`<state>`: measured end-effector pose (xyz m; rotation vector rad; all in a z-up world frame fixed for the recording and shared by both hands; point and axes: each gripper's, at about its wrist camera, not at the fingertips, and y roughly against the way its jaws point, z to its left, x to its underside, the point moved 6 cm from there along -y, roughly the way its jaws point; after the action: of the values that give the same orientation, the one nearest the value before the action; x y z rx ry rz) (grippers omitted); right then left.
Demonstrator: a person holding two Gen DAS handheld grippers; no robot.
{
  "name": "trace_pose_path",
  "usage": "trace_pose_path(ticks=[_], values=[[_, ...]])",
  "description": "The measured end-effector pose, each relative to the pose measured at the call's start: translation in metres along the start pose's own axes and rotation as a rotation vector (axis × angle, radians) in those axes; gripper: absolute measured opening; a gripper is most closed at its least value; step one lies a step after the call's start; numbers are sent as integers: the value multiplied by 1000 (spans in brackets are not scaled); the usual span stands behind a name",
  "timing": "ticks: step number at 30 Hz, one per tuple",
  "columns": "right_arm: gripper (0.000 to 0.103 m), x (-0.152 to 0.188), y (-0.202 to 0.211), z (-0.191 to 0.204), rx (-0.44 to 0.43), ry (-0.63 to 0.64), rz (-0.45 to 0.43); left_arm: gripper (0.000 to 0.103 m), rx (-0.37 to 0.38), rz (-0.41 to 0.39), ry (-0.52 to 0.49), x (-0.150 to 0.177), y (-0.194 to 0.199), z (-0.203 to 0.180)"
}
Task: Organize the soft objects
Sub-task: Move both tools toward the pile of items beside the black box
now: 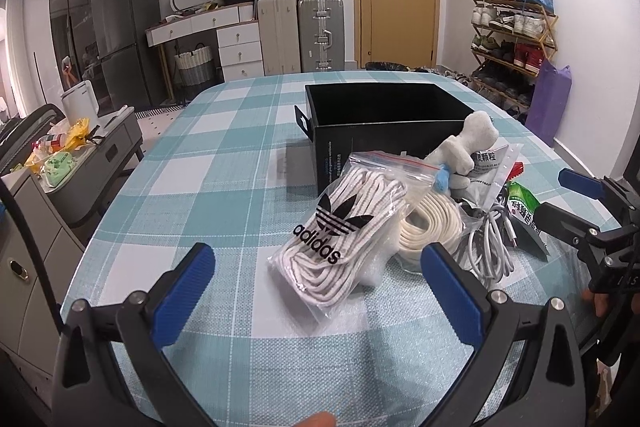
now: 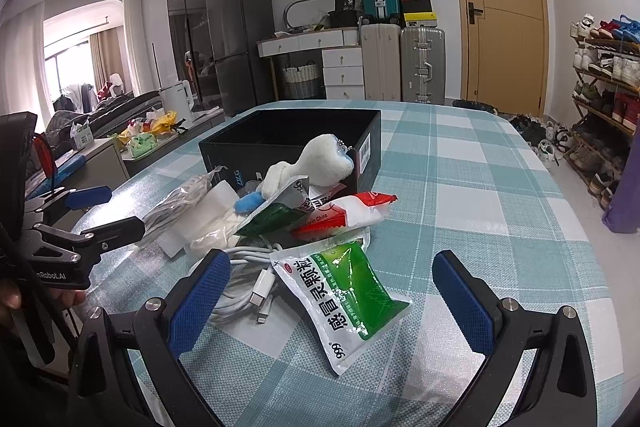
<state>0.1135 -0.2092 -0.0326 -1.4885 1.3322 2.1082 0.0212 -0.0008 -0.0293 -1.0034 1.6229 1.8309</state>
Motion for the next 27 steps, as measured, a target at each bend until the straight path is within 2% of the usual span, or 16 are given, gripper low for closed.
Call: trace_pose_path(ticks=[18,27], values=[[103,-1,2,1,7,6,6,103,34,10,24,-4,-10,5],[103,-3,-3,2,19,23,26,103,53,0,-1,-6,-14,11]])
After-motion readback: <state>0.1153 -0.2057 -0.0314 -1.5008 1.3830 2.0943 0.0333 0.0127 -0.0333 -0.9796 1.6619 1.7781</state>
